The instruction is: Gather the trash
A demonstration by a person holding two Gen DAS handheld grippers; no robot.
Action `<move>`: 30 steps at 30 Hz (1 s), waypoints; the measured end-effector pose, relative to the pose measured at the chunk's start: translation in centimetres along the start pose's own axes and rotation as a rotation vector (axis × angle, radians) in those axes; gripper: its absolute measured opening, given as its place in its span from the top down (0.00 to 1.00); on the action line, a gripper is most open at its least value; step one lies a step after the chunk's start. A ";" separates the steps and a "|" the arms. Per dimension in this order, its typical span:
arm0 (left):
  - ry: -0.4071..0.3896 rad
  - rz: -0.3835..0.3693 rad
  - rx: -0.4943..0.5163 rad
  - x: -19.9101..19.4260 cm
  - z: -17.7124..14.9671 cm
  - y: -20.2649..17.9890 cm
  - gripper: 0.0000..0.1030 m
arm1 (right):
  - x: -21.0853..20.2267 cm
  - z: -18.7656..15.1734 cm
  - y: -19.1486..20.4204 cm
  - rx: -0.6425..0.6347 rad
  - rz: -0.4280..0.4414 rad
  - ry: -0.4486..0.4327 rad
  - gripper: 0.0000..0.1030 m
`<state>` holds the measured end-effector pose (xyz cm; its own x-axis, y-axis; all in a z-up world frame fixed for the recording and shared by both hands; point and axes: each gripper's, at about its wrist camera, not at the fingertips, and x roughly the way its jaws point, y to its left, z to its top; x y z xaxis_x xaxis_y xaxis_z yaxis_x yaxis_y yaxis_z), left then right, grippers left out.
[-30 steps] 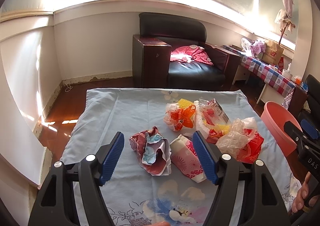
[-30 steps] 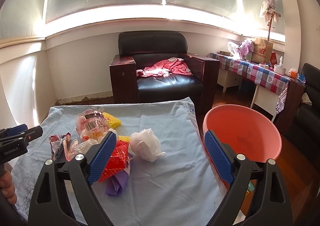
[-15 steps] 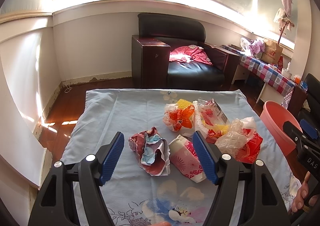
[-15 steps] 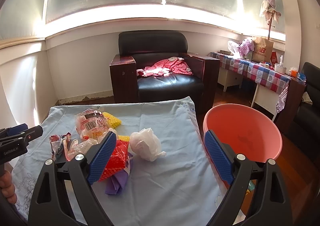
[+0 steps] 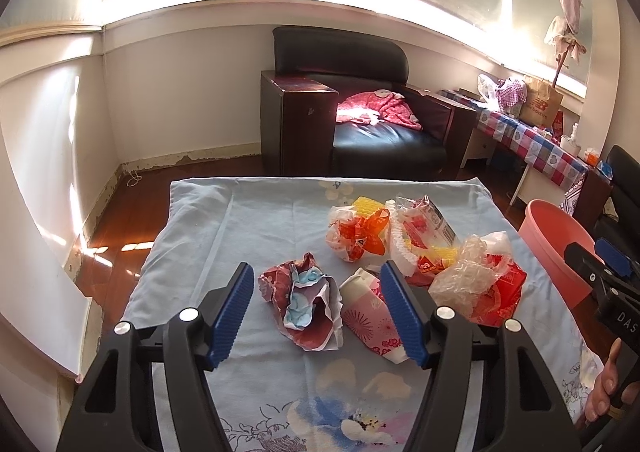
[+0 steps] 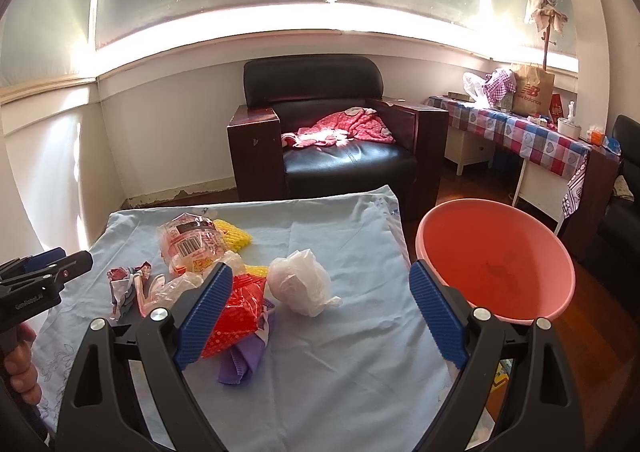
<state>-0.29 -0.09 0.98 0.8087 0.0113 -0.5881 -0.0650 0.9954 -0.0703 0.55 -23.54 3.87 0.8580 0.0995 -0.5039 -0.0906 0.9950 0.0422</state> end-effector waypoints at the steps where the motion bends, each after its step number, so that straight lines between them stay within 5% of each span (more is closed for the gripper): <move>1: 0.007 -0.005 -0.001 0.1 -0.1 0.2 0.37 | 0.1 -0.1 0.0 0.002 0.006 0.004 0.12; 16: 0.062 -0.080 0.001 1.4 -0.2 0.1 0.54 | 0.9 -0.9 -0.1 0.008 0.093 0.048 0.17; 30: 0.101 -0.222 0.001 5.4 3.6 -3.9 0.45 | 1.3 -1.5 0.1 -0.006 0.172 0.085 0.18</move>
<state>6.41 -3.56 0.99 0.7404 -0.2171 -0.6361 0.1082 0.9725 -0.2061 0.92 -23.33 1.92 0.7836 0.2670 -0.5609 -0.2357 0.9632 0.1293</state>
